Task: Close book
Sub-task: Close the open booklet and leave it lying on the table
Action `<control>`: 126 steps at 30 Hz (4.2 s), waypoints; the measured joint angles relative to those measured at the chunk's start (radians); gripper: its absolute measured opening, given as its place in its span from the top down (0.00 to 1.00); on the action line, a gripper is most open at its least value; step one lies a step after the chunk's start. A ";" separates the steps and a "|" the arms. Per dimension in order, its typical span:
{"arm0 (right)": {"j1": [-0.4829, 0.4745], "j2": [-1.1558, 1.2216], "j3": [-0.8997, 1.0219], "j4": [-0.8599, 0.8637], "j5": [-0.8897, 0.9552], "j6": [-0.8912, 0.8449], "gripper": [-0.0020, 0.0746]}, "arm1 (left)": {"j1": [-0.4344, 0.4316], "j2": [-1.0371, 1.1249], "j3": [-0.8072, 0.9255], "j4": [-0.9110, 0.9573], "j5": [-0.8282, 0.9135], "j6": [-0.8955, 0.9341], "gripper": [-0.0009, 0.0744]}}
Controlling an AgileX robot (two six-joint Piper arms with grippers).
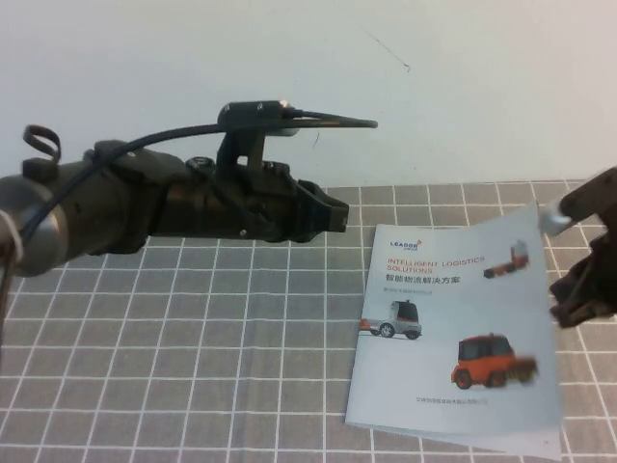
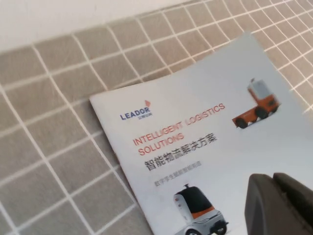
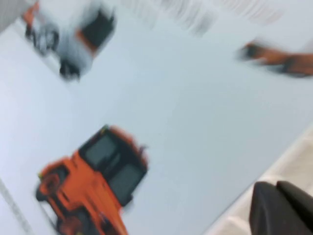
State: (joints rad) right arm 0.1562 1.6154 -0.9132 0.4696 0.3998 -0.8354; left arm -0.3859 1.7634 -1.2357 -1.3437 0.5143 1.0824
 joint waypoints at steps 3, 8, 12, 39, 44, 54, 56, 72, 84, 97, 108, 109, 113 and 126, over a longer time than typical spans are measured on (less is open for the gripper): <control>-0.013 -0.091 -0.009 -0.049 0.000 0.043 0.98 | 0.002 -0.064 0.000 0.089 -0.002 0.002 0.99; -0.019 -0.250 -0.015 -0.068 0.005 0.062 0.98 | 0.038 -0.215 0.000 0.244 -0.027 -0.036 0.99; -0.019 -0.371 -0.015 -0.073 0.025 0.066 0.98 | 0.108 -0.362 0.000 0.335 -0.041 -0.092 0.99; -0.019 -0.254 0.112 0.144 0.023 -0.091 0.98 | 0.100 -0.677 0.045 0.466 -0.038 -0.128 0.99; -0.019 -0.538 0.112 0.077 0.037 -0.093 0.98 | 0.100 -0.819 0.152 0.499 -0.194 -0.125 0.99; -0.019 -1.043 0.125 -0.222 0.313 0.148 0.98 | 0.100 -1.078 0.613 0.544 -0.436 -0.022 0.99; -0.019 -1.115 0.154 -0.299 0.362 0.239 0.98 | 0.100 -1.125 0.702 0.546 -0.493 0.014 0.99; -0.019 -1.361 0.505 -0.308 0.283 0.419 0.98 | 0.100 -1.264 0.917 0.466 -0.546 0.054 0.99; -0.019 -1.365 0.512 -0.304 0.277 0.421 0.98 | 0.100 -1.264 0.918 0.320 -0.549 0.054 0.99; -0.019 -1.365 0.512 -0.304 0.277 0.421 0.98 | 0.100 -1.264 0.918 0.152 -0.563 0.054 0.99; -0.019 -1.365 0.512 -0.298 0.290 0.421 0.98 | 0.102 -1.367 1.003 0.136 -0.662 0.121 0.99; -0.019 -1.365 0.512 -0.298 0.295 0.421 0.98 | 0.107 -1.392 1.025 0.134 -0.672 0.150 0.99; -0.019 -1.365 0.512 -0.298 0.307 0.421 0.98 | 0.145 -1.486 1.104 0.131 -0.675 0.259 0.99; -0.019 -1.365 0.512 -0.296 0.307 0.421 0.98 | 0.332 -1.719 1.258 0.121 -0.621 0.376 0.99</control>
State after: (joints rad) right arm 0.1371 0.2509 -0.4013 0.1734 0.7071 -0.4140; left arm -0.0539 0.0446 0.0219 -1.2226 -0.1064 1.4587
